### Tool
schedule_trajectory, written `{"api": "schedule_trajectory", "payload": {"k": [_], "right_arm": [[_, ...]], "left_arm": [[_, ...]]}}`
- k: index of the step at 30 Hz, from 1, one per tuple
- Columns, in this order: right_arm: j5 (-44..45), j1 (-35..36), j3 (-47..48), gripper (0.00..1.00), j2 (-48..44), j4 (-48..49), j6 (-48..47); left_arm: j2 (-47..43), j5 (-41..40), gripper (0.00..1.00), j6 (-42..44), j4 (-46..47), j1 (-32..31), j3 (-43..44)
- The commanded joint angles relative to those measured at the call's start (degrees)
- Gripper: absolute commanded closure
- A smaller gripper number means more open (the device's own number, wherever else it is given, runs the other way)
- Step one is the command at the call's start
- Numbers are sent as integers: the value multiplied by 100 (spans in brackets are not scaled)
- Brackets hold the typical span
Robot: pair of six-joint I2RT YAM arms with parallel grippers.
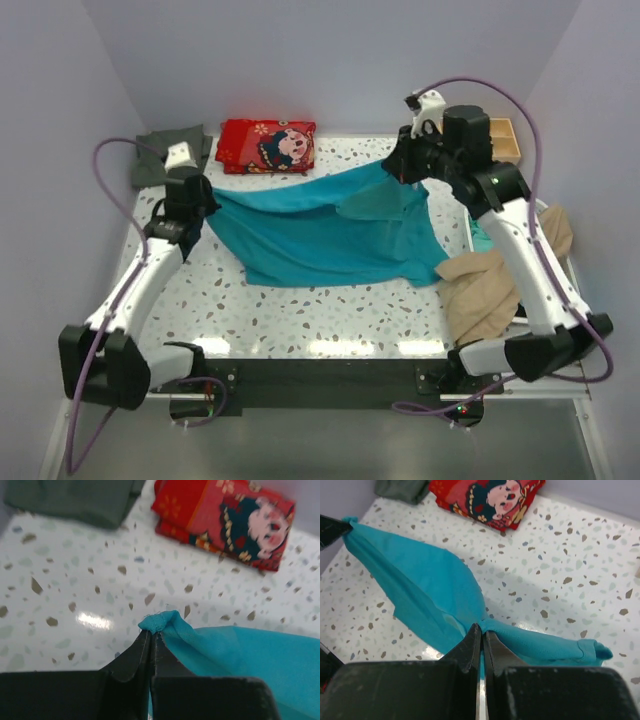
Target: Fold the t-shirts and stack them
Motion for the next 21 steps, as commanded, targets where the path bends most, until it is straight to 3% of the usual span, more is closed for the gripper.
{"api": "schedule_trajectory", "payload": {"k": [1, 15, 21], "right_arm": [[-167, -5, -221, 100, -930, -81, 7], [-2364, 3, -186, 100, -2995, -653, 718], [-2796, -5, -169, 100, -3708, -758, 1175]], "left_arm": [[-1109, -644, 100, 337, -1116, 54, 939], [-2903, 585, 100, 715, -3903, 54, 3198], [-3449, 384, 100, 706, -5099, 54, 4383]]}}
